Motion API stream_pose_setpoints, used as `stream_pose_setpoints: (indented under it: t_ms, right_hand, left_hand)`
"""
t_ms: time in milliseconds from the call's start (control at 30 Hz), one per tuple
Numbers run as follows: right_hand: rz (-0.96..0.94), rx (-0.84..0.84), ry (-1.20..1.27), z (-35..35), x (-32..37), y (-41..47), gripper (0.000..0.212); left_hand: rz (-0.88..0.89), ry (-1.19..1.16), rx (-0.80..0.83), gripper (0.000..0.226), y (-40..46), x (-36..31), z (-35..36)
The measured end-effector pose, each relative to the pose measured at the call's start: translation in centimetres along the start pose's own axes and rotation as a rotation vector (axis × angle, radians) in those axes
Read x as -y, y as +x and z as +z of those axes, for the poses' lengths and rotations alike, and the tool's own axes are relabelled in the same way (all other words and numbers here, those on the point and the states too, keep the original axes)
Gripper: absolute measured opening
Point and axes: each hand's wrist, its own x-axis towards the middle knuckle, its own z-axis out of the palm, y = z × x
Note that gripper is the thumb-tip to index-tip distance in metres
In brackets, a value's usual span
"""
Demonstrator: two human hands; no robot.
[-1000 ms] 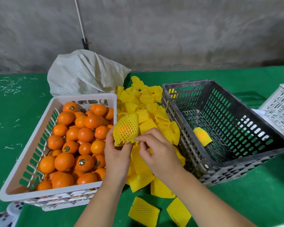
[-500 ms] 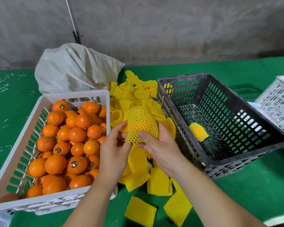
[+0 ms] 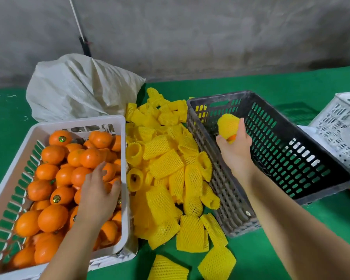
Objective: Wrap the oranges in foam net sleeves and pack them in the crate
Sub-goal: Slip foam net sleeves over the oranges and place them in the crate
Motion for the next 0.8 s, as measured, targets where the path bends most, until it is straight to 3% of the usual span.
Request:
stream_pose_setpoints:
  t_ms: [100,200,267,333,600,733,800]
  right_hand:
    - [-0.121,0.169,-0.303,1.6,-0.7,0.6,0.091]
    - [-0.582,0.176,-0.825,3.2,-1.3,-0.4,0.087]
    - [-0.851,0.19,-1.089,4.1,-1.9,-0.8,0.089]
    - [-0.968,0.243,-1.255,4.8,-2.4,-0.6,0.09]
    - [-0.859,0.196,-1.503,5.8,-2.1,-0.2,0.088]
    - [-0.861,0.136,-1.475,4.9,-1.5,-0.6,0.075]
    - [-0.899,0.161,-1.597,4.3,-1.7,-1.1,0.08]
  left_hand:
    - [-0.015,0.305,0.262,0.094,0.7,1.4,1.0]
    - [0.07,0.666,0.361,0.103,-0.1,2.7,2.0]
    - [-0.013,0.752,0.404,0.101,-0.4,2.7,2.4]
    - [-0.084,0.74,0.421,0.097,-0.5,2.1,2.7]
    - [-0.182,0.757,0.179,0.06,-0.4,1.9,0.1]
    - [-0.131,0.455,-0.031,0.068,-1.3,2.6,-1.7]
    - [-0.086,0.199,-0.112,0.073,-2.2,2.2,-2.2]
